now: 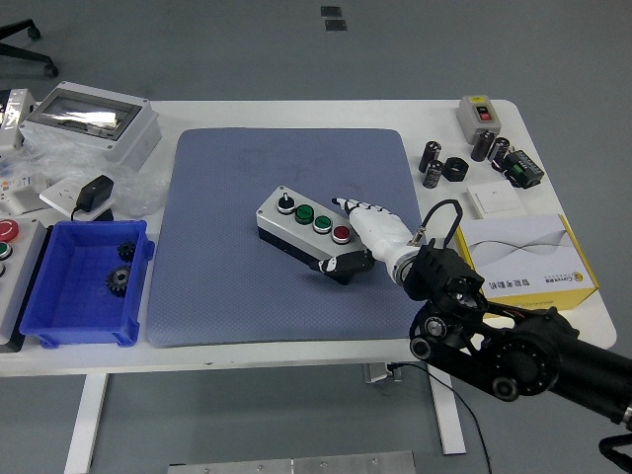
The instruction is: Pick up the button,place it on the desk,press the button,press the button
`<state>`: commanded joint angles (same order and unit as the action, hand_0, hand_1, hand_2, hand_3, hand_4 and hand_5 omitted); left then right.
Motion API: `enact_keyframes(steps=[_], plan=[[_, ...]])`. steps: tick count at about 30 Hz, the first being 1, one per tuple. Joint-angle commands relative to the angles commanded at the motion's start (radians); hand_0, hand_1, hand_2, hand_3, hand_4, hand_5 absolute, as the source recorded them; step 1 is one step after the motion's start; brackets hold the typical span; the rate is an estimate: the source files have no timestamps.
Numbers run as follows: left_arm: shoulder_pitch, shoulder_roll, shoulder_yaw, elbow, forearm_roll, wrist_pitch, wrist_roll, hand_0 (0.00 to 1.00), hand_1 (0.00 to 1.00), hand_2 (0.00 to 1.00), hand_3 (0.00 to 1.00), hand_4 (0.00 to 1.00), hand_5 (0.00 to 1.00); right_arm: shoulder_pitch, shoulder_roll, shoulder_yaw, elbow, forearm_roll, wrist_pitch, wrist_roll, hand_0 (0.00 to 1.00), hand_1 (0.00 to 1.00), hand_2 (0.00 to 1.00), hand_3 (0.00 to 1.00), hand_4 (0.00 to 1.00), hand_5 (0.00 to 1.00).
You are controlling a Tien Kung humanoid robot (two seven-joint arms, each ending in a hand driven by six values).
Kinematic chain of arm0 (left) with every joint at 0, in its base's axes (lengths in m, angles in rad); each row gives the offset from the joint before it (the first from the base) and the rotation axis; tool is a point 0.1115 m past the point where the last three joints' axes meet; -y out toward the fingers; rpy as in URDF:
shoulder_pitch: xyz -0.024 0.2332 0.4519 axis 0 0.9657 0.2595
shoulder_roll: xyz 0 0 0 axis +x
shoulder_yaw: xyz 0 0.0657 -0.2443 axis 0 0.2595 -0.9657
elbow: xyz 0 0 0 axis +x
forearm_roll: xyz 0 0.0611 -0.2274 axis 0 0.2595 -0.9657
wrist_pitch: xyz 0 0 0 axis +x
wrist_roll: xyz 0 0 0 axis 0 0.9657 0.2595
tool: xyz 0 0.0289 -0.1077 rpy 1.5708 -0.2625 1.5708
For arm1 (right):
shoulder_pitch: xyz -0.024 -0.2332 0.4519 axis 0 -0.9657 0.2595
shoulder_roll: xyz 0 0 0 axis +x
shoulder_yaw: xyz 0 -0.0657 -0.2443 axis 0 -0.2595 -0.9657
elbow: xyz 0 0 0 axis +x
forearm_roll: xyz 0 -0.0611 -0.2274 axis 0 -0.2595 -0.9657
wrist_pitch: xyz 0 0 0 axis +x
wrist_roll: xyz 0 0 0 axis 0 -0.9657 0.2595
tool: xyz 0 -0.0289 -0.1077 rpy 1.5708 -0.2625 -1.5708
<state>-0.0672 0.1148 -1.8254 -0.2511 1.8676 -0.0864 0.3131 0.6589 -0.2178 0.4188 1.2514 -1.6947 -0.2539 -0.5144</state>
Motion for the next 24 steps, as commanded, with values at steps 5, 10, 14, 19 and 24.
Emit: enact_keyframes(steps=[5,10,14,19,24], plan=[[-0.002,0.0,-0.001,0.0,0.001,-0.001,-0.001,0.672,0.556,0.505,0.563,0.328,0.01,0.006,0.014,-0.014,-0.032,0.001,-0.026,-0.005,0.638,0.844,0.998,0.998,0.909,0.362],[-0.003,0.0,0.0,0.001,-0.001,-0.001,-0.002,0.672,0.556,0.505,0.563,0.328,0.01,0.011,0.022,-0.019,-0.054,-0.018,-0.044,-0.014,0.638,0.844,0.998,0.998,0.909,0.362],[-0.003,0.0,0.0,0.003,-0.001,-0.002,-0.006,0.672,0.555,0.505,0.563,0.323,0.007,0.013,0.023,-0.019,-0.056,-0.035,-0.045,-0.016,0.409,0.669,0.83,0.998,0.877,0.312],[-0.004,0.001,0.0,0.005,-0.003,-0.002,-0.011,0.672,0.554,0.505,0.563,0.321,0.008,0.018,0.024,-0.022,-0.055,-0.088,-0.028,-0.023,0.25,0.477,0.653,0.998,0.766,0.219],[-0.004,0.002,0.0,0.006,-0.003,-0.002,-0.014,0.672,0.555,0.507,0.563,0.317,0.019,0.02,0.022,-0.028,-0.054,-0.16,0.02,-0.001,0.154,0.351,0.463,0.823,0.473,0.194]])
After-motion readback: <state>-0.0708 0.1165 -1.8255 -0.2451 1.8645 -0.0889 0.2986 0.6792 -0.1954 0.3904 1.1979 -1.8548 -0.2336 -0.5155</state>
